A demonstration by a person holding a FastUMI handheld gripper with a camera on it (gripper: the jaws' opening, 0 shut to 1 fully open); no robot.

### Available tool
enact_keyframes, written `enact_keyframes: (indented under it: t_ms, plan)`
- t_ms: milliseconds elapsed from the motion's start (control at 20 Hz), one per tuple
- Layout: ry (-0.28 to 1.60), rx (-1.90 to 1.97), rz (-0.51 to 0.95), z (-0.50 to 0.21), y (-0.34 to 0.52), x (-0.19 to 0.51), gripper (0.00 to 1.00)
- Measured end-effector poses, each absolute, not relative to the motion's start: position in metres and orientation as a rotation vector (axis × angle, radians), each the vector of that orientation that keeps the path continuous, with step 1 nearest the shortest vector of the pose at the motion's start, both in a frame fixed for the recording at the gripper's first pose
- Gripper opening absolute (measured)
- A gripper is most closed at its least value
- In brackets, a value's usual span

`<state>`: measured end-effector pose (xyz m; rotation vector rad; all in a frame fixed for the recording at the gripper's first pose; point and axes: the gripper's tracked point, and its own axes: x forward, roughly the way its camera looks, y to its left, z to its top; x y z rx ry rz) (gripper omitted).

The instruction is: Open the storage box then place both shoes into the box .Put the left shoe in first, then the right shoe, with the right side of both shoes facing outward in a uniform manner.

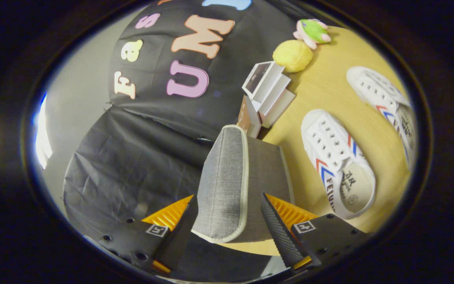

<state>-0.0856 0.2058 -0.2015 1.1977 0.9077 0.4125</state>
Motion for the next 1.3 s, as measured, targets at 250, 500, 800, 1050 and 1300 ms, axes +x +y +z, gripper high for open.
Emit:
enact_keyframes:
  t_ms: [250,500,800,1050,1300]
  plan:
    - [1.010,1.368,0.425,-0.216,0.218,-0.092,0.98]
    - [1.070,1.380,0.462,-0.218,0.225,-0.098,0.74]
    - [1.101,1.351,0.512,-0.211,0.224,-0.103,0.47]
    - [1.090,1.219,0.641,-0.194,0.231,-0.115,0.42]
    - [1.043,1.116,0.614,-0.189,0.217,-0.108,0.39]
